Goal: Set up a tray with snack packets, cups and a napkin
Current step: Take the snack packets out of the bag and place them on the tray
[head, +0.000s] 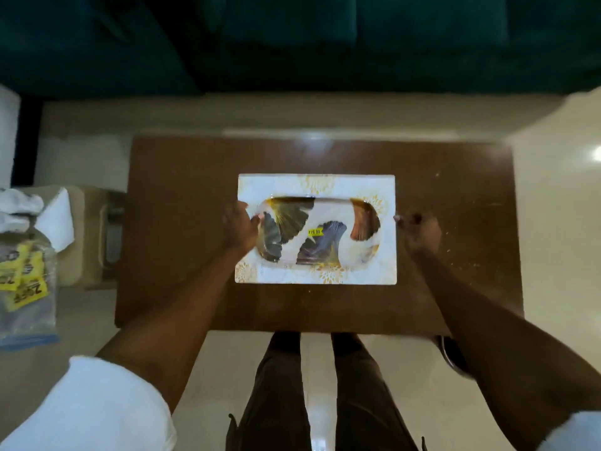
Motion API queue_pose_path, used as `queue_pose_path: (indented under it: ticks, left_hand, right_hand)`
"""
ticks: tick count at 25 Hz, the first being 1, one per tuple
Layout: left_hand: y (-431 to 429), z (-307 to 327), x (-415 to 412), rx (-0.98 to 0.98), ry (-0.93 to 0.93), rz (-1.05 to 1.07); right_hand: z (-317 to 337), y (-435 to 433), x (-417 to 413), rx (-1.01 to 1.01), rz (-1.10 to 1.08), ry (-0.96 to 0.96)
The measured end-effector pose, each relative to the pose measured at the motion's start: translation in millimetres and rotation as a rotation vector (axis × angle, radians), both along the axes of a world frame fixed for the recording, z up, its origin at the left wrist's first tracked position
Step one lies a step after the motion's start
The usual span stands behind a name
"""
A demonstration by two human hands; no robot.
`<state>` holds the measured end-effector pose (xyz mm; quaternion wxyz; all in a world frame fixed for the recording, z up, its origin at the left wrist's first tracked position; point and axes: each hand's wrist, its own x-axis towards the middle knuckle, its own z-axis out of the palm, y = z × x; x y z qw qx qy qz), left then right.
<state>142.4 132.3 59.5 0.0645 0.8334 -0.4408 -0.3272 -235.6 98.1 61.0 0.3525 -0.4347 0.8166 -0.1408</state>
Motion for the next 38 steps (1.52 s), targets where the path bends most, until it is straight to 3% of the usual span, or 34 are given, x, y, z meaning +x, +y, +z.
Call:
queue_pose_path:
  ticks: [6, 10, 14, 19, 25, 28, 38]
  left_hand:
    - [-48, 182, -25, -0.198, -0.151, -0.269]
    - [-102, 341, -1, -0.463, -0.217, -0.334]
    - [-141, 484, 40, -0.706, -0.330, -0.300]
    - [-138, 623, 78, -0.826, -0.558, -0.242]
    - [-95, 697, 87, -0.899, -0.625, -0.151]
    - [-71, 715, 104, -0.904, -0.619, -0.075]
    - [29, 776, 191, -0.871, -0.866, 0.093]
  right_hand:
    - [173, -44, 45, -0.121, 0.295, 0.072]
    - [329, -96, 122, -0.373, 0.483, 0.114]
    - [474, -139, 188, -0.647, 0.614, 0.229]
    - [628, -168, 236, -0.950, 0.690, 0.345]
    - [718, -159, 274, -1.206, 0.789, 0.322]
    - [738, -149, 293, -1.275, 0.859, 0.307]
    - [780, -107, 369, -1.373, 0.986, 0.228]
